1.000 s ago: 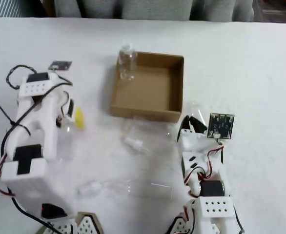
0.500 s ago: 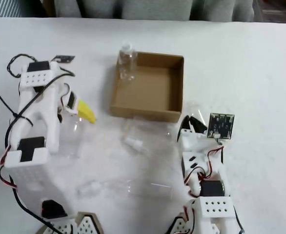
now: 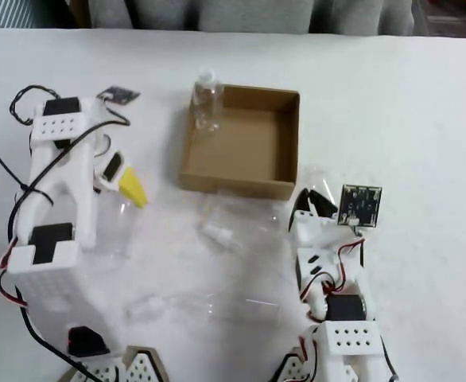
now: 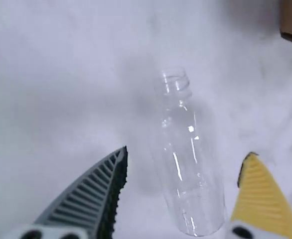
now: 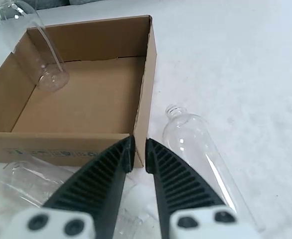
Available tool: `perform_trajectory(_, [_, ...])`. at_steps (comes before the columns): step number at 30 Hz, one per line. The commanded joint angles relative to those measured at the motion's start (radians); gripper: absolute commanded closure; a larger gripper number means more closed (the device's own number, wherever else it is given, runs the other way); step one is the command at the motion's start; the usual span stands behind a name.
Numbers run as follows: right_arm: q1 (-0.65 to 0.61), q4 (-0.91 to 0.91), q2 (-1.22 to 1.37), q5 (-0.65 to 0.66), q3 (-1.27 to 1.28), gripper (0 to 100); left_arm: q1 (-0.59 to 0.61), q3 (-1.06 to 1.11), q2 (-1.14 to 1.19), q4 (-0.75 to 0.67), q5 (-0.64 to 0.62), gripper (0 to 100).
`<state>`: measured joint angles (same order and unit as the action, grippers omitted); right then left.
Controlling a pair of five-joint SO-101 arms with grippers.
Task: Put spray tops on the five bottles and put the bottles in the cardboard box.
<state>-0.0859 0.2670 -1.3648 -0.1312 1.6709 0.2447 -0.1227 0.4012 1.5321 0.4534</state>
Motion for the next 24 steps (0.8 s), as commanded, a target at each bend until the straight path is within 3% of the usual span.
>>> perform_trajectory(1, [-0.005, -0.019, -0.008, 0.005, 0.02, 98.1, -0.013, -0.041, 0.021, -0.034, 0.011, 66])
perform_trajectory(19, [-0.007, -0.019, -0.008, 0.005, 0.02, 98.1, -0.042, -0.04, 0.133, -0.13, -0.055, 63])
perform_trajectory(21, [-0.007, -0.019, -0.008, 0.005, 0.02, 98.1, -0.056, -0.04, 0.147, -0.127, -0.055, 67])
perform_trajectory(24, [-0.007, -0.019, -0.008, 0.005, 0.02, 98.1, -0.074, -0.04, 0.153, -0.123, -0.055, 83])
